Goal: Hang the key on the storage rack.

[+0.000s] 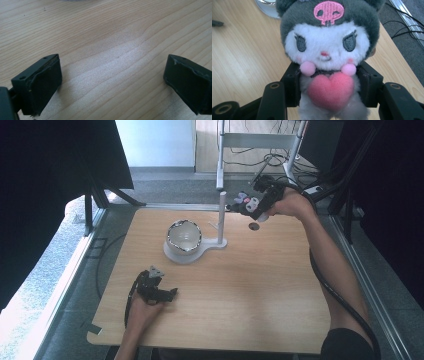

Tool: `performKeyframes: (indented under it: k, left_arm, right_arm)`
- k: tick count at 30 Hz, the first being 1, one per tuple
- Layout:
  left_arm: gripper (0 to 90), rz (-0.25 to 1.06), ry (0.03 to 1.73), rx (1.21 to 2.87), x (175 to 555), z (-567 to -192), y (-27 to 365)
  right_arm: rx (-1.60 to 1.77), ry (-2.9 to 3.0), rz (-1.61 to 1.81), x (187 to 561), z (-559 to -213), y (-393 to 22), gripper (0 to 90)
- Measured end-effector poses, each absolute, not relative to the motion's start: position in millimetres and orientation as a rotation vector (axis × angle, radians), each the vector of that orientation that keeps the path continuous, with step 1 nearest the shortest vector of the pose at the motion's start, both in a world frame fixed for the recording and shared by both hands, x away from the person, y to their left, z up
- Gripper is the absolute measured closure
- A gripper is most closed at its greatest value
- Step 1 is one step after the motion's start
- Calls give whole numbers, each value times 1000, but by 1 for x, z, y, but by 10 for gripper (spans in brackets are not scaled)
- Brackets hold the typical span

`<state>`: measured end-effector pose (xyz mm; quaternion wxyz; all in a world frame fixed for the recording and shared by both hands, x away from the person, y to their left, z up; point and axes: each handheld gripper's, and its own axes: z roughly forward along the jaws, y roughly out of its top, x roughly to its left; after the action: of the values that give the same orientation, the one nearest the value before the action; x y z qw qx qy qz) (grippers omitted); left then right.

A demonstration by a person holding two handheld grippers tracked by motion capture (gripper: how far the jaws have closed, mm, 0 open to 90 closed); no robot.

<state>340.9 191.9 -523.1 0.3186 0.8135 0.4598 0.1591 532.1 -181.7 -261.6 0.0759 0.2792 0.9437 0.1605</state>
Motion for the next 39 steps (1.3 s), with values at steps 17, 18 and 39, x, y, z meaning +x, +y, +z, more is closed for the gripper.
performKeyframes:
  k: [17, 18, 39]
  left_arm:
    - [17, 419, 1210, 2140, 341, -523, 192]
    - [17, 419, 1210, 2140, 341, -523, 192]
    - [17, 423, 1210, 2138, 341, -523, 192]
  right_arm:
    - [810, 2832, 511, 540, -267, -159, 456]
    - [810, 2832, 511, 540, -267, -159, 456]
    - [748, 2946, 492, 521, -328, -148, 446]
